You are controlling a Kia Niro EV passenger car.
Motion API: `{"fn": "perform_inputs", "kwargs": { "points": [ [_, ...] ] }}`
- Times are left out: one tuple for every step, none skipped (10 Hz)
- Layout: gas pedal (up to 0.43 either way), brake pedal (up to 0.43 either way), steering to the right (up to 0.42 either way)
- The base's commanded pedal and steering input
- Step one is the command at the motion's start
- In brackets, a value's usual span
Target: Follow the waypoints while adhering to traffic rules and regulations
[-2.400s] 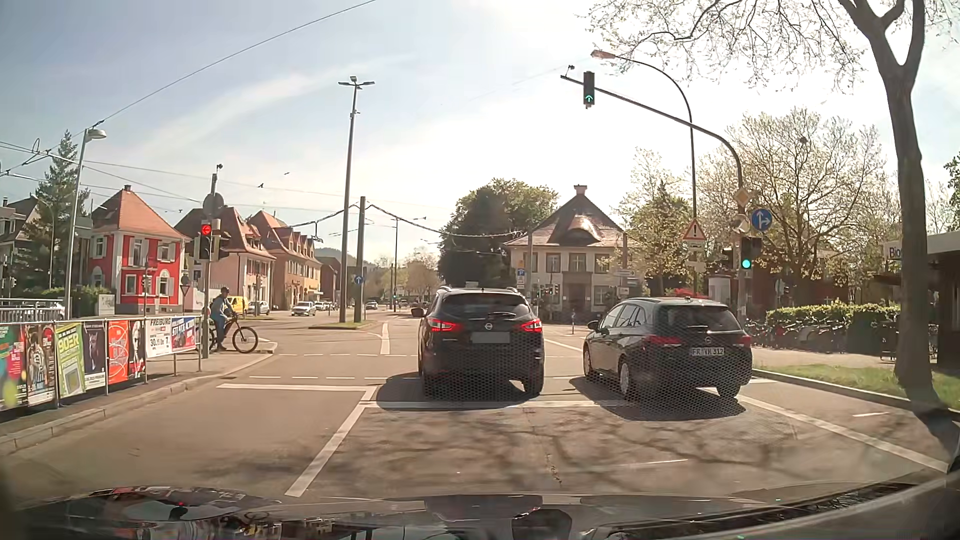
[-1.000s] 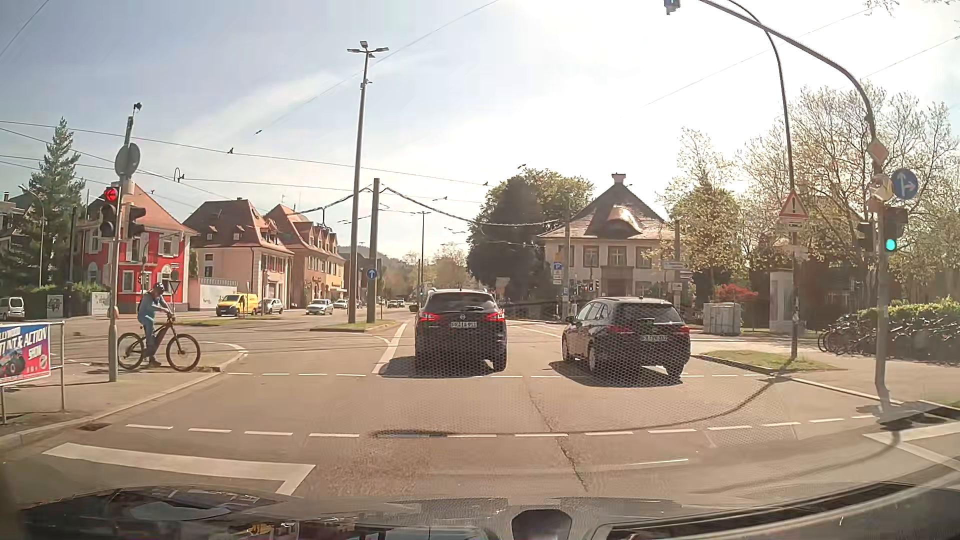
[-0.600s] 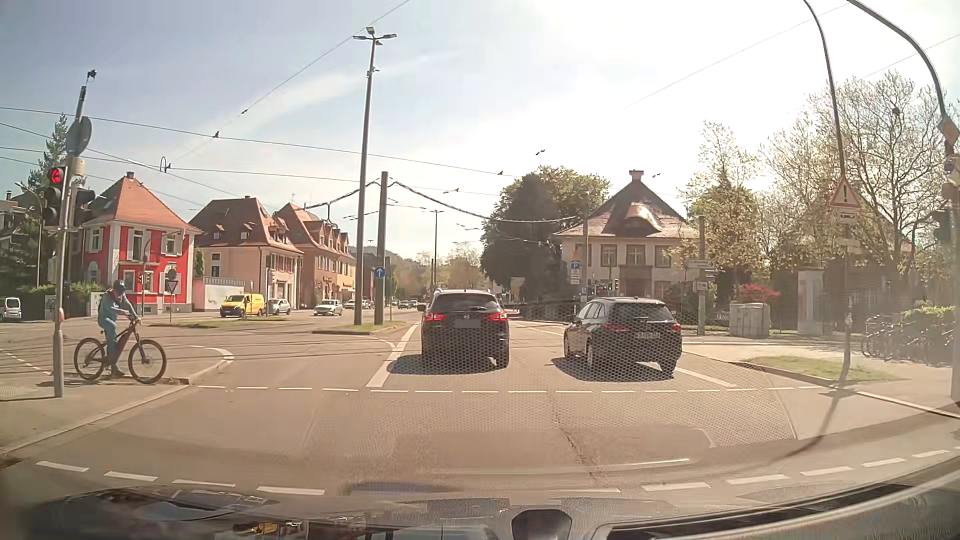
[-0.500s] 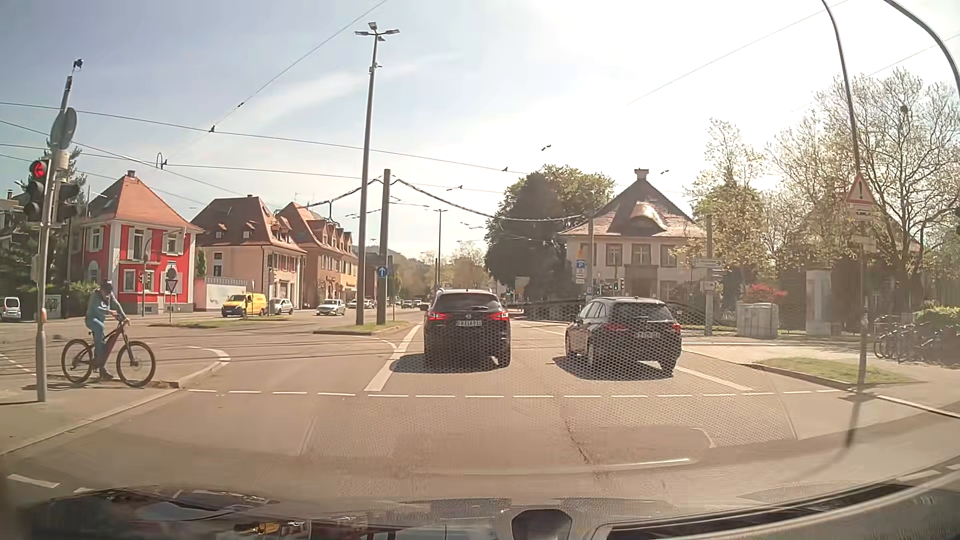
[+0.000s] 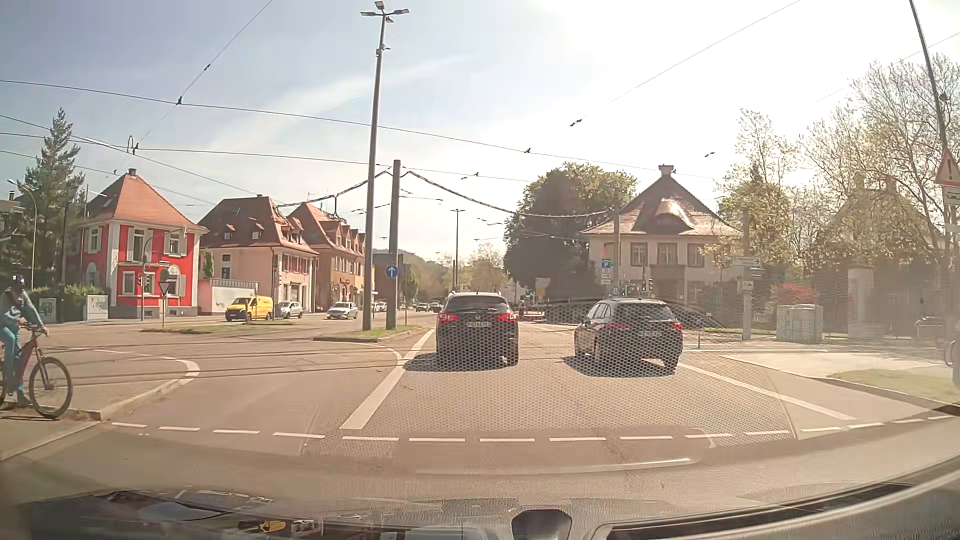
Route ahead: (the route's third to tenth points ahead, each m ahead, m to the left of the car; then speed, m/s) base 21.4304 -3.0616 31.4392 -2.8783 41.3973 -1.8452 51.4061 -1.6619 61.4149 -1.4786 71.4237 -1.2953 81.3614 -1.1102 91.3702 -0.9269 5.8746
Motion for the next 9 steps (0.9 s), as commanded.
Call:
{"fn": "perform_inputs", "kwargs": {
  "points": [
    [0.197, 0.0, -0.045],
    [0.197, 0.0, -0.044],
    [0.197, 0.0, -0.044],
    [0.197, 0.0, -0.043],
    [0.197, 0.0, -0.041],
    [0.197, 0.0, -0.04],
    [0.197, 0.0, -0.037],
    [0.197, 0.0, -0.031],
    [0.197, 0.0, -0.027]
  ]
}}
